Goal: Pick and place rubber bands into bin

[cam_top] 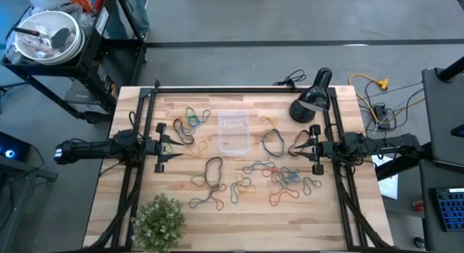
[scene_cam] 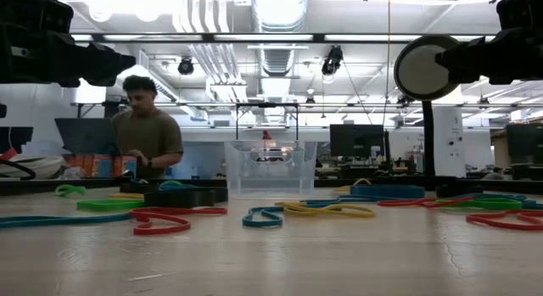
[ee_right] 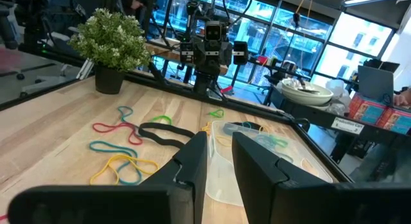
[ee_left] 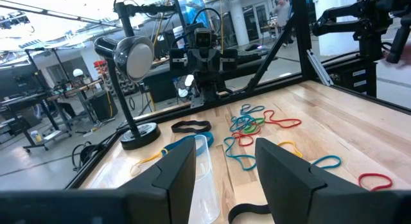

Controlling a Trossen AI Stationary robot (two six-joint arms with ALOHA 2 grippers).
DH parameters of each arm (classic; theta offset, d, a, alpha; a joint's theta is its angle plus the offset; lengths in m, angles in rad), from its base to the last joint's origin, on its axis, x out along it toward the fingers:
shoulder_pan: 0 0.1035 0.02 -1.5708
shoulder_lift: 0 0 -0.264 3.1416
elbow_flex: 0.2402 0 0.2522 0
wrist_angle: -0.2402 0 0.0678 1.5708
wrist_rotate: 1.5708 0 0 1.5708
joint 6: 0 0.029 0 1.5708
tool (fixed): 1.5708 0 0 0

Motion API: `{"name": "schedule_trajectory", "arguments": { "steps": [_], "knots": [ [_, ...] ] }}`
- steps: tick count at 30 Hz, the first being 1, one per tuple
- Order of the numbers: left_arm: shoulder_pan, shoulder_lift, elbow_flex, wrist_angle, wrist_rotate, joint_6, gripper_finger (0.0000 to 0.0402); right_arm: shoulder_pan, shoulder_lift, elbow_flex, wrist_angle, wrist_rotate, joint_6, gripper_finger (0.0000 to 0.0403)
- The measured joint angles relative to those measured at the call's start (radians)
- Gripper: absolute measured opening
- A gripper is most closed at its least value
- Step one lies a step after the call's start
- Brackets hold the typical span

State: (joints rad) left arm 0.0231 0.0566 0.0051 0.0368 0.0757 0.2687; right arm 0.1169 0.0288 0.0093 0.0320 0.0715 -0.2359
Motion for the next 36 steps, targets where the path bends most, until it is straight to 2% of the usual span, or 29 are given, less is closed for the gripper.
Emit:
{"name": "schedule_trajectory", "arguments": {
  "steps": [9,23,36],
  "knots": [
    [0.0,0.0,0.0,0.0,0.0,0.0,0.0146,0.0,0.0,0.0,0.01,0.0,0.009,0.0068],
    [0.0,0.0,0.0,0.0,0.0,0.0,0.0146,0.0,0.0,0.0,0.01,0.0,0.447,0.0068],
    [0.0,0.0,0.0,0.0,0.0,0.0,0.0146,0.0,0.0,0.0,0.011,0.001,0.447,0.0068]
  ]
}}
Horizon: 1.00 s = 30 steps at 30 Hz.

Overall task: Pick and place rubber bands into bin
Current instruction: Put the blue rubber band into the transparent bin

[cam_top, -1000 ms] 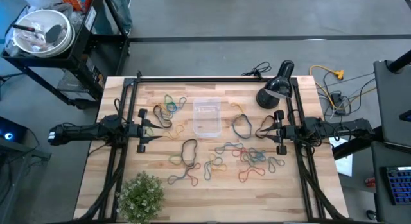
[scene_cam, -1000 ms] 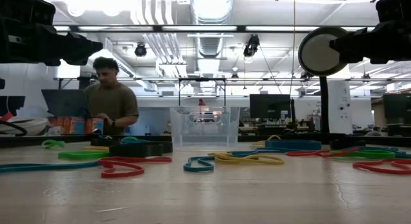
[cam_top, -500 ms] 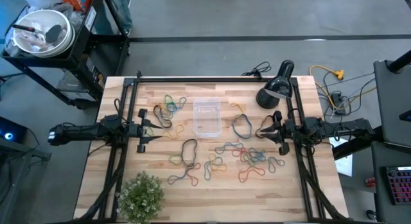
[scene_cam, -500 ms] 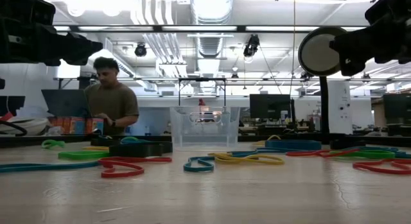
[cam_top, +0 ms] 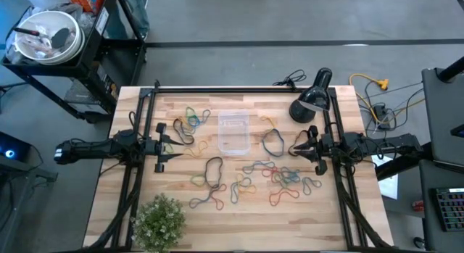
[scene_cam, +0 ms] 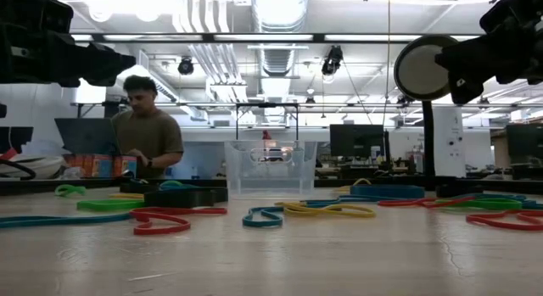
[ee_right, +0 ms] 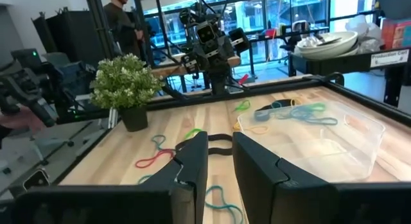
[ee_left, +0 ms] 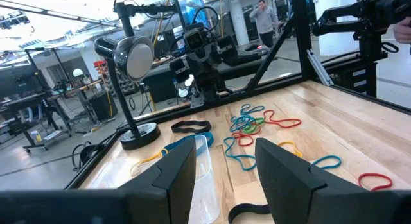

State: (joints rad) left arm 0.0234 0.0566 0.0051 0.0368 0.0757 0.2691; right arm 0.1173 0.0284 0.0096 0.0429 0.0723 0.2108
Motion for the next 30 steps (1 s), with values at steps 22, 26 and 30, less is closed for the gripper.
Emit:
{"name": "schedule_trajectory", "arguments": {
  "steps": [22,26,30],
  "knots": [
    [0.001,0.0,0.0,0.316,-0.027,-0.677,0.0146,0.0,0.0,0.0,-0.003,-0.001,-0.198,0.0068],
    [0.001,0.0,0.0,0.318,-0.056,-0.33,0.0146,0.0,0.0,0.0,-0.002,-0.001,-0.14,0.0068],
    [0.001,0.0,0.001,0.333,-0.051,-0.237,0.0146,0.0,0.0,0.0,-0.002,-0.002,-0.106,0.0068]
  ]
}}
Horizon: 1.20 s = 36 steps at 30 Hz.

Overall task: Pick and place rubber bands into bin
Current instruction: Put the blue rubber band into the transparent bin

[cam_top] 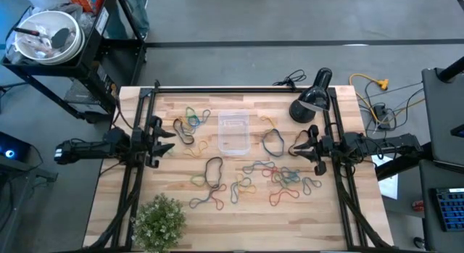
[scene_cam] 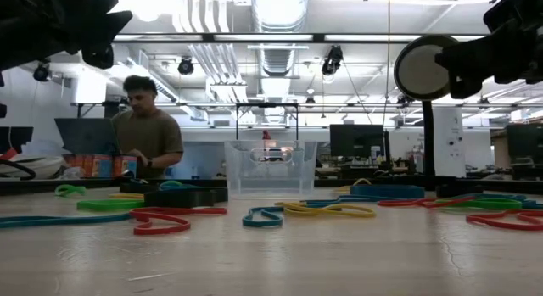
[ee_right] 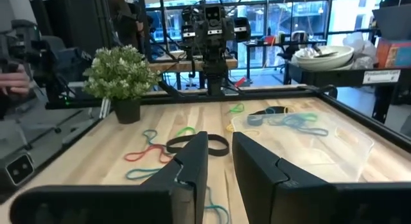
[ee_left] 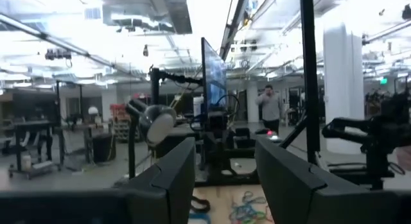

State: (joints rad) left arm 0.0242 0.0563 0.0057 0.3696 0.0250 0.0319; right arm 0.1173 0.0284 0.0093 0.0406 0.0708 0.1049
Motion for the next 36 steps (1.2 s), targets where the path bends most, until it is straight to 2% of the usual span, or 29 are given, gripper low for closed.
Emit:
{"name": "schedule_trajectory", "arguments": {
  "steps": [4,10,14,18,23,26,32,36],
  "knots": [
    [0.0,0.001,0.004,0.013,0.012,0.0,0.0146,0.0,0.0,0.0,0.0,0.0,0.016,0.0068],
    [0.0,-0.001,0.004,0.099,0.018,-0.006,0.0146,0.0,0.0,0.0,-0.001,0.0,-0.058,0.0068],
    [0.0,0.001,0.004,0.102,0.04,-0.1,0.0146,0.0,0.0,0.0,0.0,0.0,-0.036,0.0068],
    [0.0,0.014,0.004,0.101,-0.001,-0.131,0.0146,0.0,0.0,0.0,0.003,0.0,-0.013,0.0068],
    [0.0,0.034,0.004,0.101,0.0,-0.125,0.0146,0.0,0.02,0.0,0.116,-0.061,-0.038,0.0068],
    [0.0,0.041,0.004,0.106,0.0,-0.123,0.0146,0.001,0.053,0.01,0.187,-0.096,-0.105,0.0068],
    [0.0,0.042,0.004,0.109,0.03,-0.124,0.0146,0.005,0.172,0.105,0.169,-0.098,-0.2,0.0068],
    [0.0,0.049,0.003,0.072,0.045,-0.129,0.0146,0.005,0.307,0.204,0.028,-0.059,-0.232,0.0068]
  ]
}}
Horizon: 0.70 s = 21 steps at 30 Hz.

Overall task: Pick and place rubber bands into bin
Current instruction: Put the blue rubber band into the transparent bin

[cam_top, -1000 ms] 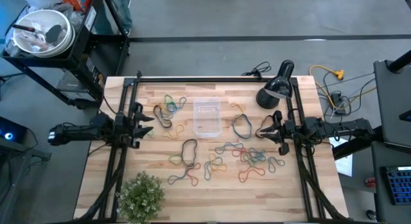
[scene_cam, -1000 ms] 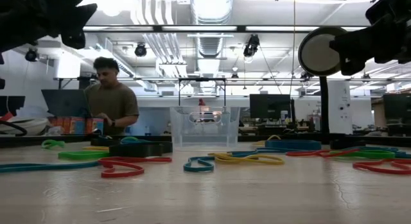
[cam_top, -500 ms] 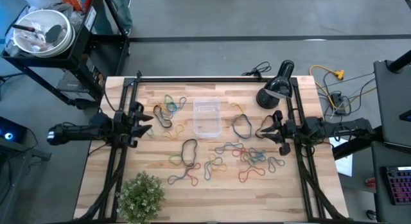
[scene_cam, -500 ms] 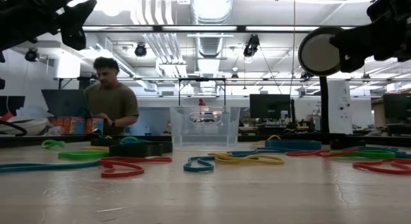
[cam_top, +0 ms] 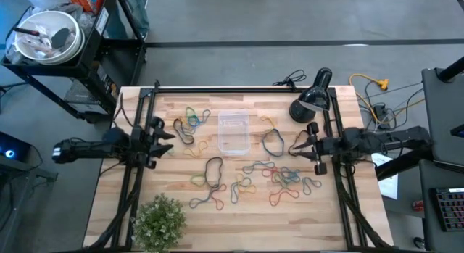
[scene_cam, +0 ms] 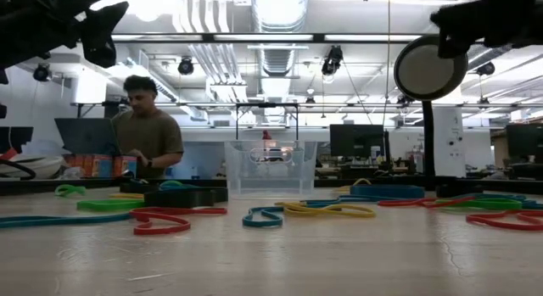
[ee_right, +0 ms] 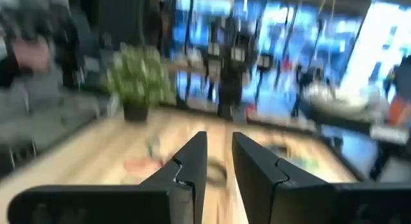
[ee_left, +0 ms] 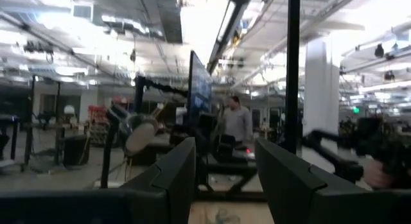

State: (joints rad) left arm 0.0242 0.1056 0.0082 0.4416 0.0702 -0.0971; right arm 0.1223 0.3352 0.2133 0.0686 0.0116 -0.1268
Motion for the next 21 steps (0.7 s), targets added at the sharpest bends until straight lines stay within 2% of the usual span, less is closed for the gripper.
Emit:
{"name": "schedule_trajectory", "arguments": {
  "steps": [4,7,9,13,18,21],
  "knots": [
    [0.0,0.021,0.0,-0.073,0.014,-0.008,0.0146,0.011,0.181,0.108,-0.164,0.044,0.086,0.0068],
    [0.0,0.046,0.0,-0.103,0.017,-0.028,0.0146,0.046,0.335,0.18,-0.187,0.048,0.129,0.0068],
    [0.0,0.067,0.0,-0.118,0.019,-0.028,0.0146,0.08,0.444,0.234,-0.19,0.088,0.151,0.0068],
    [0.0,0.107,-0.001,-0.115,0.033,-0.037,0.0146,0.154,0.662,0.357,-0.295,0.234,0.206,0.0068],
    [-0.001,0.131,-0.001,-0.113,0.056,-0.055,0.0146,0.219,0.91,0.528,-0.549,0.469,0.356,0.0068],
    [-0.001,0.137,-0.002,-0.114,0.056,-0.055,0.0146,0.228,1.032,0.608,-0.655,0.518,0.439,0.0068]
  ]
}}
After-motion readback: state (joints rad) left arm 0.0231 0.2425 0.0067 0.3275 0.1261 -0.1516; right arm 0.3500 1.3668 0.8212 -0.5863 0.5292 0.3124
